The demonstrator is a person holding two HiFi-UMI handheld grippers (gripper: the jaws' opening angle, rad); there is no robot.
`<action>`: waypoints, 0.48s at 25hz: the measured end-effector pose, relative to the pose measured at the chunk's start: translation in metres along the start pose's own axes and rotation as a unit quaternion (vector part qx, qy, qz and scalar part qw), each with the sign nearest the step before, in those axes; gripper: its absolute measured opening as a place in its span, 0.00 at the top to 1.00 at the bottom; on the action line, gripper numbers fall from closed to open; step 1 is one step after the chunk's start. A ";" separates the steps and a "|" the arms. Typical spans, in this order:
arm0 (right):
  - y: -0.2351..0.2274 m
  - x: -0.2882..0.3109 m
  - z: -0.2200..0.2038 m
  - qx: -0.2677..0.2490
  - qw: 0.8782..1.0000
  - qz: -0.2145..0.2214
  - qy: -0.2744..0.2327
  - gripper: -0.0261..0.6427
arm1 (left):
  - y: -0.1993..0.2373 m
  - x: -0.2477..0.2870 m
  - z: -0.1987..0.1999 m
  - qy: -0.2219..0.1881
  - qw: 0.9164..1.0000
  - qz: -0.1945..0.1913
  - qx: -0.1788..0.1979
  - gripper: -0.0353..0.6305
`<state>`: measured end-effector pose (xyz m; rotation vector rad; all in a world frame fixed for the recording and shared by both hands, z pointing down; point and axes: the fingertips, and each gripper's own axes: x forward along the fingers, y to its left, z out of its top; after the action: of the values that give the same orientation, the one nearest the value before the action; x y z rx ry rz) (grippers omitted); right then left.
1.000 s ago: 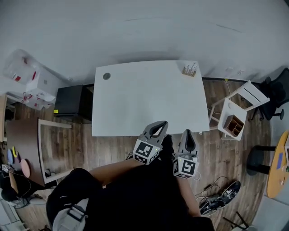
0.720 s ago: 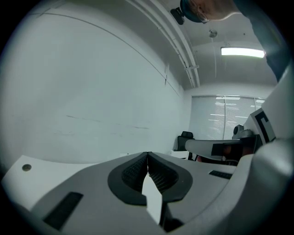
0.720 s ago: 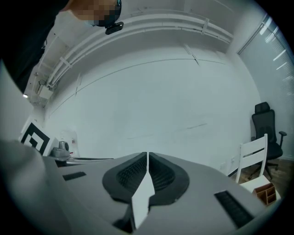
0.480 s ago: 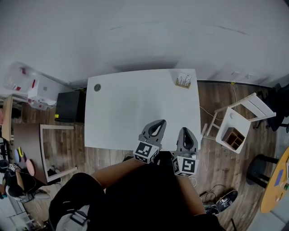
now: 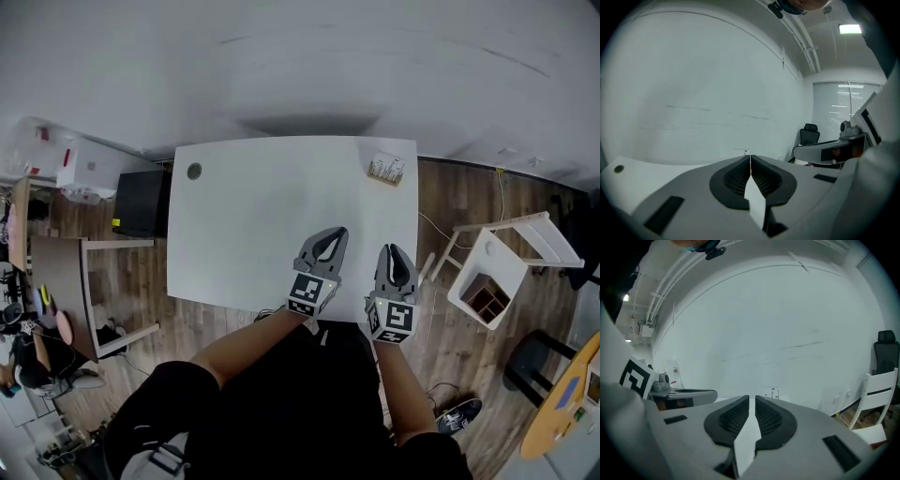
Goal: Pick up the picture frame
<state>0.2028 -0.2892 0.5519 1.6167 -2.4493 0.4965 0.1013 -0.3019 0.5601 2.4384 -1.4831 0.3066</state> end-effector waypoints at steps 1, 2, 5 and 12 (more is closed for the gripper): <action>-0.004 0.008 -0.003 0.000 1.000 0.002 0.007 0.91 | 0.002 0.008 -0.002 0.003 1.000 -0.001 0.000 0.92; -0.008 0.016 -0.007 -0.001 1.000 0.006 0.015 0.91 | 0.004 0.015 -0.004 0.006 1.000 -0.002 -0.001 0.92; -0.021 0.041 -0.019 -0.006 0.999 0.014 0.041 0.91 | 0.010 0.038 -0.009 0.012 1.000 -0.002 -0.003 0.92; -0.053 0.088 -0.047 -0.020 0.997 0.001 0.078 0.90 | 0.029 0.089 -0.028 0.025 1.000 -0.001 0.001 0.92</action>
<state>0.2140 -0.3669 0.6334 1.5001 -2.3333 0.5487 0.1148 -0.3797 0.6179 2.4157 -1.4613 0.3660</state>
